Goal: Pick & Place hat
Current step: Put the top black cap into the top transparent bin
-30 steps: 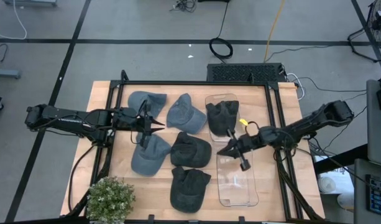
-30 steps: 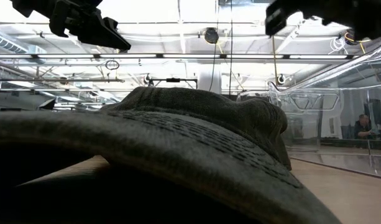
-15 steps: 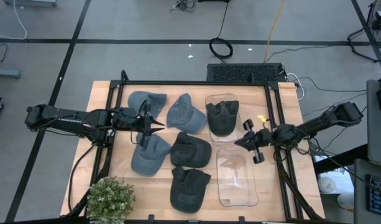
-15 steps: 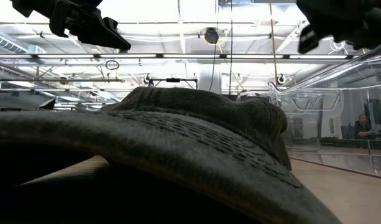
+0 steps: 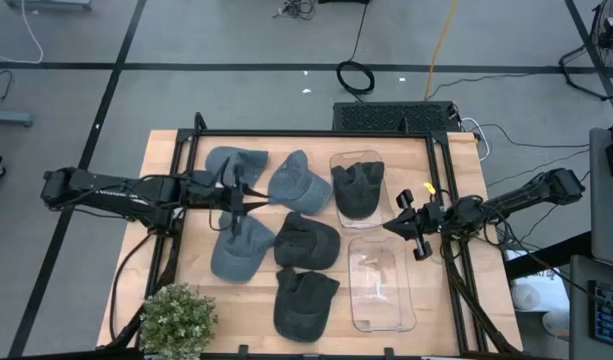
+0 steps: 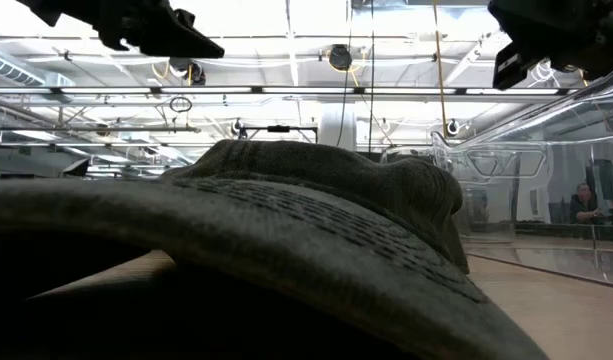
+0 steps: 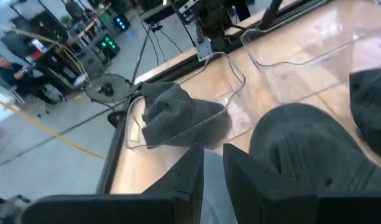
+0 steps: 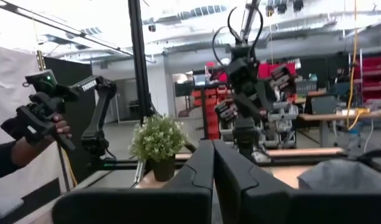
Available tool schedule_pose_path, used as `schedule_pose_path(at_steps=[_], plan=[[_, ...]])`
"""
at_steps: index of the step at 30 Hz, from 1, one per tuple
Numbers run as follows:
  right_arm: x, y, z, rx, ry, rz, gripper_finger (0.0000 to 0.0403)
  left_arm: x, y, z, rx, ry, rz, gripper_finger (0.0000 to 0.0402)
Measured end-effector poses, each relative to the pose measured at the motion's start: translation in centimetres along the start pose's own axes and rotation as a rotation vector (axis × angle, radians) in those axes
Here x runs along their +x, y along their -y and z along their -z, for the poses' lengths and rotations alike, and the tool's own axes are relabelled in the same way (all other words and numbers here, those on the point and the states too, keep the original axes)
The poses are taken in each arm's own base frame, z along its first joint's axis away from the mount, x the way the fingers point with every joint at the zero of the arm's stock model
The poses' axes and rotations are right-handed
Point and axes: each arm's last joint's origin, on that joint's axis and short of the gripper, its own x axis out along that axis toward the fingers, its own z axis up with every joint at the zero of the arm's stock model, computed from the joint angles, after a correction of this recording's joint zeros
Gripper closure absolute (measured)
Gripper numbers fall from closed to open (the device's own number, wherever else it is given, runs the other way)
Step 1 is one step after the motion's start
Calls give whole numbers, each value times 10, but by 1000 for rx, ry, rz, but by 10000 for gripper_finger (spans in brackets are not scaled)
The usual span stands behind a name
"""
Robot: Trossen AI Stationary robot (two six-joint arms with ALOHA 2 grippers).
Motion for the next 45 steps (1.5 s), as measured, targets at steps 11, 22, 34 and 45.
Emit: schedule_pose_path(at_steps=[11, 22, 34, 45], plan=[[0, 0, 4, 2, -39, 8, 403, 18, -1, -20, -531, 273, 148, 330], [0, 3, 8, -16, -78, 92, 403, 34, 3, -11, -540, 204, 111, 329], [0, 3, 8, -18, -76, 89, 403, 50, 23, -18, -595, -39, 175, 262], [0, 3, 9, -12, -83, 93, 403, 57, 60, -59, -455, -155, 342, 154]])
